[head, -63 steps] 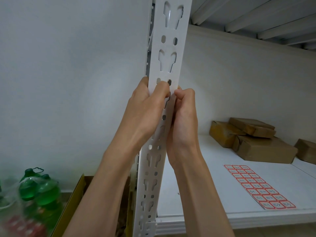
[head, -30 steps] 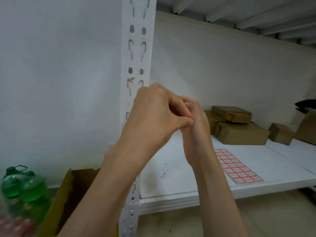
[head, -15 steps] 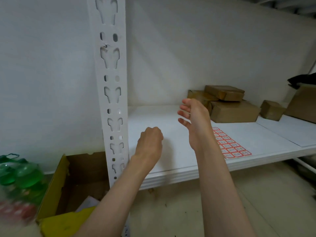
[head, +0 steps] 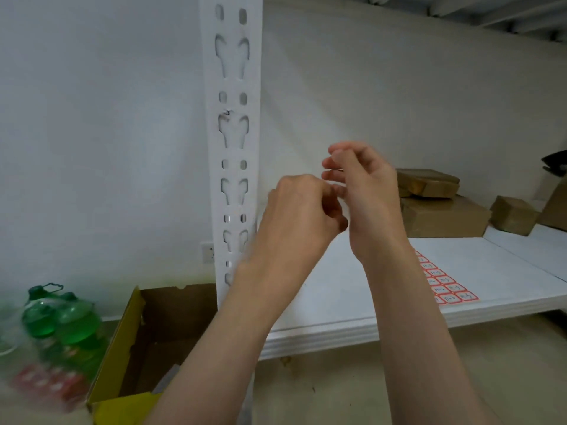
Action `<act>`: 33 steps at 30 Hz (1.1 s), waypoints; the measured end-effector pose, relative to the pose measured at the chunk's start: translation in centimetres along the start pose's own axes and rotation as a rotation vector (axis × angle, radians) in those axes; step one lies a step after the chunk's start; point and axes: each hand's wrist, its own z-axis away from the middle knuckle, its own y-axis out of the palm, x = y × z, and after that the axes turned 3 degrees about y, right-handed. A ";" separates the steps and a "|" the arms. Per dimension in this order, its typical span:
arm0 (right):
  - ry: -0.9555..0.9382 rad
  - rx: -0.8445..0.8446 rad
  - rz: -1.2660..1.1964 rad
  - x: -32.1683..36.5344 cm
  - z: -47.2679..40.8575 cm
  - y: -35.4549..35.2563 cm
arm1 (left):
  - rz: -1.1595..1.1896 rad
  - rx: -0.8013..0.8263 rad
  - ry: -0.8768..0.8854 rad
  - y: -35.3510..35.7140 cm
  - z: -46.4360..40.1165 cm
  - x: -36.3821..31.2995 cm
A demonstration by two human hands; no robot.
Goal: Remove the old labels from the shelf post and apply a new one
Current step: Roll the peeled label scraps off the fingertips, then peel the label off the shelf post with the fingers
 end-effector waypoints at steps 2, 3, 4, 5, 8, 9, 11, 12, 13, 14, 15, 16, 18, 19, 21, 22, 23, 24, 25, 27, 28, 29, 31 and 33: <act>-0.069 0.060 -0.058 1.1 0.6 1.1 | 0.038 -0.066 0.047 -3.4 0.3 -1.0; -0.105 0.091 -0.071 1.5 0.9 1.7 | 0.063 -0.091 0.057 -5.0 0.5 -1.2; -0.145 0.115 -0.072 1.8 1.2 2.2 | 0.105 -0.110 0.053 -6.5 0.7 -1.3; -0.187 0.132 -0.066 2.0 1.4 2.7 | 0.165 -0.123 0.042 -7.9 0.9 -1.2; -0.313 0.150 -0.015 2.5 2.4 4.1 | 0.310 -0.178 0.013 -11.4 1.4 -0.1; -0.356 0.144 0.017 2.6 2.6 4.6 | 0.330 -0.223 0.016 -12.4 1.5 0.5; -0.448 0.117 0.112 2.6 3.0 5.4 | 0.362 -0.321 0.024 -13.9 1.6 1.8; -0.493 0.103 0.167 2.4 3.0 5.8 | 0.366 -0.363 0.023 -14.3 1.6 2.5; -0.537 0.089 0.224 2.2 3.1 6.2 | 0.364 -0.398 0.019 -14.5 1.5 3.2; -0.579 0.072 0.280 2.0 3.1 6.7 | 0.366 -0.432 0.014 -14.4 1.4 3.8; -0.616 0.054 0.327 1.8 3.0 7.1 | 0.375 -0.459 0.008 -14.2 1.3 4.4; -0.644 0.039 0.357 1.5 3.0 7.4 | 0.386 -0.476 0.002 -13.9 1.1 4.8; -0.682 0.010 0.379 1.1 2.9 7.9 | 0.415 -0.491 -0.019 -13.0 0.8 5.5; -0.700 -0.014 0.385 0.9 2.9 8.1 | 0.444 -0.494 -0.034 -12.7 0.7 5.8; -0.738 -0.074 0.395 0.6 2.9 8.5 | 0.512 -0.490 -0.067 -12.2 0.5 6.2; -0.756 -0.105 0.396 0.5 2.9 8.6 | 0.539 -0.484 -0.076 -12.1 0.5 6.4; -0.774 -0.133 0.393 0.4 2.9 8.8 | 0.558 -0.477 -0.080 -12.0 0.4 6.5; -0.791 -0.159 0.389 0.3 3.0 8.9 | 0.573 -0.468 -0.082 -12.0 0.3 6.6; -0.807 -0.181 0.387 0.2 3.0 9.1 | 0.583 -0.461 -0.083 -11.9 0.3 6.7; -0.835 -0.219 0.388 0.1 3.2 9.4 | 0.604 -0.444 -0.087 -11.9 0.3 6.7; -0.846 -0.233 0.389 0.0 3.3 9.5 | 0.618 -0.435 -0.090 -11.9 0.3 6.7; -0.852 -0.245 0.390 -0.1 3.3 9.6 | 0.632 -0.428 -0.089 -11.9 0.3 6.7; -0.857 -0.260 0.402 -0.2 3.5 9.8 | 0.651 -0.421 -0.086 -11.9 0.3 6.8; -0.863 -0.278 0.442 -0.4 3.6 10.2 | 0.654 -0.422 -0.081 -11.9 0.2 6.9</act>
